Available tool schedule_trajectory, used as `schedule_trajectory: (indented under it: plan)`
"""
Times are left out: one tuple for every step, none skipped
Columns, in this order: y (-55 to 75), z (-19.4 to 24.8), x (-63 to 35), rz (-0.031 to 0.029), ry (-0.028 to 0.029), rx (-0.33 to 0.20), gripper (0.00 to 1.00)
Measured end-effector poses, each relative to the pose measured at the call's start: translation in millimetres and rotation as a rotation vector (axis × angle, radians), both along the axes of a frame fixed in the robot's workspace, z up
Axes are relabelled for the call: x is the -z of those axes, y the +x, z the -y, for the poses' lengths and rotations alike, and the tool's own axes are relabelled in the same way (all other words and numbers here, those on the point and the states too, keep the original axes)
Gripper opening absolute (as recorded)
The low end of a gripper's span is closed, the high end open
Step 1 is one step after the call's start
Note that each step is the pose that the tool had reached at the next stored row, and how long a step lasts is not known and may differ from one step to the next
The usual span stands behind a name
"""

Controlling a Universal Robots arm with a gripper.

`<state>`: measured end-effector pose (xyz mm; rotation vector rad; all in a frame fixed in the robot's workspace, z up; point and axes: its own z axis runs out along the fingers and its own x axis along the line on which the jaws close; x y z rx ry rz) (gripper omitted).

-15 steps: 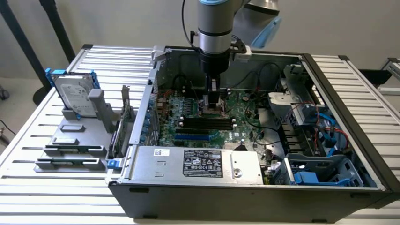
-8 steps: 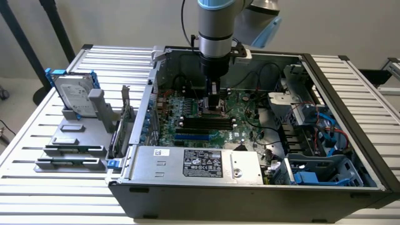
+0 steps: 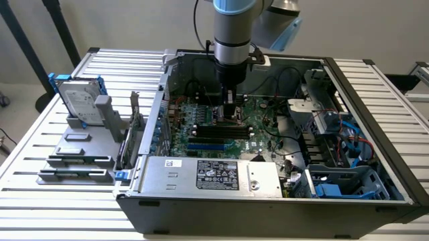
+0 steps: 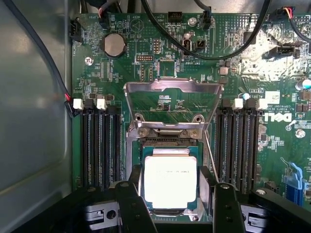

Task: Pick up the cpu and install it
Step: 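Place the cpu into insertion slot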

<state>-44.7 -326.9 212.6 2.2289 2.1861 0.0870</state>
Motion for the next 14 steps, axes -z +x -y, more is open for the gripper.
schedule_trajectory:
  plan:
    - [0.2, 0.0, 0.8, -0.0015, 0.0002, 0.0, 0.55]
    - [0.4, 0.0, 1.5, -0.003, 0.0001, 0.0, 0.55]
    - [0.5, 0.0, 2.2, -0.0042, 0.0001, 0.0, 0.55]
    - [0.5, 0.0, 2.8, -0.0053, 0.0002, 0.0, 0.55]
    - [0.5, 0.0, 3.3, -0.0061, 0.0001, 0.0, 0.55]
    - [0.5, 0.0, 3.6, -0.0066, 0.0001, 0.0, 0.55]
    - [0.6, 0.0, 3.9, -0.007, 0.0, 0.0, 0.55]
    - [0.7, -0.1, 4.1, -0.0072, 0.0001, 0.0, 0.55]
    - [0.7, -0.2, 4.3, -0.0075, -0.0002, 0.0, 0.55]
    - [0.9, -0.3, 4.5, -0.0075, -0.0002, 0.0, 0.55]
    - [1.1, -0.7, 4.8, -0.0077, -0.0005, 0.0, 0.55]
    - [1.2, -1.1, 4.9, -0.0078, -0.0011, 0.0, 0.55]
    - [1.3, -1.7, 5.2, -0.008, -0.0019, 0.0, 0.55]
    - [1.4, -2.2, 5.5, -0.0081, -0.0027, 0.0, 0.55]
